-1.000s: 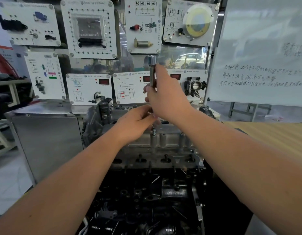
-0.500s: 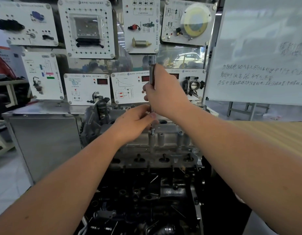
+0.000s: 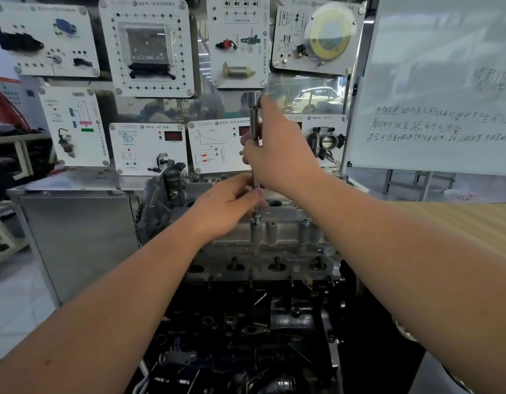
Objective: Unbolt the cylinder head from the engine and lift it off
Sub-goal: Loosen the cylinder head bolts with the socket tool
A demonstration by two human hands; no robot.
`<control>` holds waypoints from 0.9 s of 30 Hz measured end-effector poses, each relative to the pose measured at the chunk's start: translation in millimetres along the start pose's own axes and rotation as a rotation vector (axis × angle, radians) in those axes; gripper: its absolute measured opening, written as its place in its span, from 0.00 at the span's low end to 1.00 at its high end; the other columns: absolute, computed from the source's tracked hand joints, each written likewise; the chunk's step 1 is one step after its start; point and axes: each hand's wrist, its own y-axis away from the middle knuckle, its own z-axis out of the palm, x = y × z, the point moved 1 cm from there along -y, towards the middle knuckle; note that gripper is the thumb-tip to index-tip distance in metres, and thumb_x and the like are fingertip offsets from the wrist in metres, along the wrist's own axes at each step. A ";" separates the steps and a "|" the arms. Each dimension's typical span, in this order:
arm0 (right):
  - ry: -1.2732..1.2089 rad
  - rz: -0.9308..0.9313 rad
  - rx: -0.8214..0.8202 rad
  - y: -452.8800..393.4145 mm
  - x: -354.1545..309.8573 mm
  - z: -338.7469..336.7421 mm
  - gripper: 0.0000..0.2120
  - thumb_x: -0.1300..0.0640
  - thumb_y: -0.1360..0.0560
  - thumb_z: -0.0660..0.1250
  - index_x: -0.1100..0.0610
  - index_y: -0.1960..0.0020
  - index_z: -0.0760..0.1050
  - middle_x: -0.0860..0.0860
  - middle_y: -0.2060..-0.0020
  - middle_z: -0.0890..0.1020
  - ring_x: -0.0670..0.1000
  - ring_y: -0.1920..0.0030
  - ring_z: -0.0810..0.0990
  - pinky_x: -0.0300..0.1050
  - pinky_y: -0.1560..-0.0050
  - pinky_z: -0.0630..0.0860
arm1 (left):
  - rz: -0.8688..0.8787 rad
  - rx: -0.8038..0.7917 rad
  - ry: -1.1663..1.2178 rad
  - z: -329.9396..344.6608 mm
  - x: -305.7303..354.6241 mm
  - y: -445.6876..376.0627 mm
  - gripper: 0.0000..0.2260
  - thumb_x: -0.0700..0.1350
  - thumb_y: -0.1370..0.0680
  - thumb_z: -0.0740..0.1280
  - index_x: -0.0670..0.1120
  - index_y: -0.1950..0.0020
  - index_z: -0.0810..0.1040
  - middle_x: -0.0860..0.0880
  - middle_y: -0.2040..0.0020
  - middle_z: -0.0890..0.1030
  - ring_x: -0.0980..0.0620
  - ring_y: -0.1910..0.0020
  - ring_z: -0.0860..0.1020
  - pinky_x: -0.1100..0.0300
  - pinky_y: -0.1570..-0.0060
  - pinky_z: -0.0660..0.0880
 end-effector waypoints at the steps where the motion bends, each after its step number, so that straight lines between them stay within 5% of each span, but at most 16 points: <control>1: -0.010 0.007 -0.003 0.3 -0.8 0.4 0.23 0.66 0.21 0.60 0.61 0.27 0.61 0.56 0.58 0.83 0.56 0.59 0.85 0.56 0.58 0.83 | -0.002 -0.003 0.016 -0.4 -0.2 0.0 0.05 0.59 0.19 0.61 0.63 0.46 0.75 0.65 0.54 0.85 0.61 0.54 0.84 0.43 0.43 0.79; 4: 0.010 0.006 0.023 -0.1 -0.5 1.9 0.22 0.65 0.22 0.62 0.59 0.29 0.62 0.55 0.62 0.82 0.55 0.62 0.84 0.50 0.64 0.80 | -0.013 0.024 0.079 0.3 2.2 0.7 0.15 0.65 0.28 0.63 0.59 0.47 0.77 0.59 0.56 0.86 0.55 0.56 0.85 0.40 0.46 0.80; 8: 0.005 -0.008 0.041 1.0 1.6 2.0 0.22 0.62 0.21 0.66 0.56 0.29 0.65 0.56 0.61 0.82 0.54 0.62 0.85 0.53 0.60 0.83 | -0.024 0.066 0.129 1.8 2.5 0.6 0.25 0.66 0.32 0.66 0.50 0.45 0.78 0.54 0.57 0.86 0.50 0.55 0.85 0.39 0.47 0.81; 14: -0.028 0.033 -0.053 -1.3 1.8 -0.7 0.15 0.66 0.20 0.57 0.62 0.34 0.63 0.61 0.54 0.83 0.60 0.57 0.85 0.62 0.55 0.82 | 0.006 0.030 -0.001 0.3 1.2 -0.8 0.07 0.55 0.16 0.62 0.58 0.42 0.77 0.66 0.53 0.84 0.61 0.54 0.83 0.46 0.42 0.79; 20: 0.036 0.016 0.020 1.2 4.1 1.8 0.19 0.62 0.20 0.63 0.59 0.30 0.64 0.55 0.60 0.82 0.54 0.60 0.84 0.53 0.60 0.82 | -0.003 0.084 0.051 0.3 7.0 1.0 0.14 0.55 0.21 0.68 0.46 0.43 0.78 0.48 0.52 0.86 0.42 0.49 0.83 0.38 0.42 0.77; 24: 0.084 -0.015 0.027 3.0 5.0 2.5 0.10 0.62 0.19 0.63 0.58 0.40 0.67 0.55 0.60 0.81 0.55 0.59 0.84 0.51 0.59 0.81 | -0.015 0.092 0.071 1.1 8.7 1.5 0.26 0.65 0.30 0.65 0.47 0.43 0.78 0.47 0.51 0.85 0.45 0.50 0.83 0.40 0.44 0.78; 27: 0.073 -0.006 -0.018 3.6 2.3 1.9 0.11 0.65 0.20 0.59 0.60 0.39 0.64 0.57 0.57 0.82 0.58 0.58 0.84 0.58 0.57 0.82 | -0.011 0.054 0.071 1.2 2.8 0.2 0.14 0.60 0.22 0.65 0.53 0.43 0.79 0.58 0.53 0.86 0.58 0.53 0.84 0.47 0.45 0.78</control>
